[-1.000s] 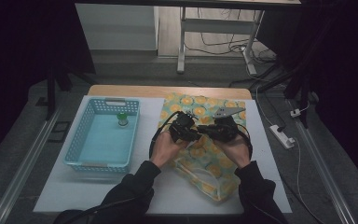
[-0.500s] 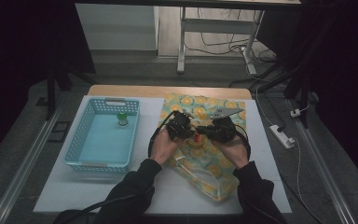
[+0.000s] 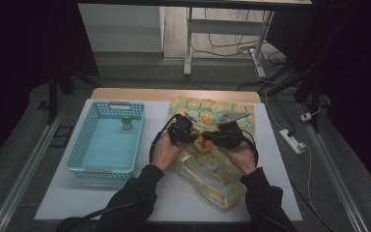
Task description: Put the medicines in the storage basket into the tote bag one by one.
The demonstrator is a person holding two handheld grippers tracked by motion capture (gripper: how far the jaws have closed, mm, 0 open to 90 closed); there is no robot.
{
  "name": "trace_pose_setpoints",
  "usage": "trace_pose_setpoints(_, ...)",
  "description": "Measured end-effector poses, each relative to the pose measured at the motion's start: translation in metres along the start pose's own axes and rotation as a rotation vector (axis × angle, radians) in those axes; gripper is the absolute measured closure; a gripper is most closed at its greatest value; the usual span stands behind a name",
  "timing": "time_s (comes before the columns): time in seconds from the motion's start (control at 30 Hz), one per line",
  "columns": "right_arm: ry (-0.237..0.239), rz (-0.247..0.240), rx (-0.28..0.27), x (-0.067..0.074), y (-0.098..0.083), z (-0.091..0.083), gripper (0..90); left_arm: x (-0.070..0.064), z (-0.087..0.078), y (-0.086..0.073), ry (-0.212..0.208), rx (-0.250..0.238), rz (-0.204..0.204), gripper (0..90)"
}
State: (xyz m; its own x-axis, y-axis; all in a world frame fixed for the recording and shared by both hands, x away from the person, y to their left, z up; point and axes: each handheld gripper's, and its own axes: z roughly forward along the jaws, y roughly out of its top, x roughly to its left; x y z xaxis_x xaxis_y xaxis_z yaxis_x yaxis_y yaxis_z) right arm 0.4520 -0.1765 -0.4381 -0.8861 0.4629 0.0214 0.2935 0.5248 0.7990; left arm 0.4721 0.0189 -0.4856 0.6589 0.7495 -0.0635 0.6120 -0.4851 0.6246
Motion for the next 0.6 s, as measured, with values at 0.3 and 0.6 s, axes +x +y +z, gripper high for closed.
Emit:
trace_pose_setpoints(0.3, 0.003, -0.002, -0.005, 0.000, 0.000, -0.001, 90.0, -0.003, -0.015, -0.005, -0.079, -0.006, 0.036, 47.7)
trace_pose_setpoints(0.6, 0.006, -0.002, 0.000, 0.001, 0.000, 0.000, 90.0, -0.009, -0.030, -0.011, -0.171, -0.035, 0.042, 33.6)
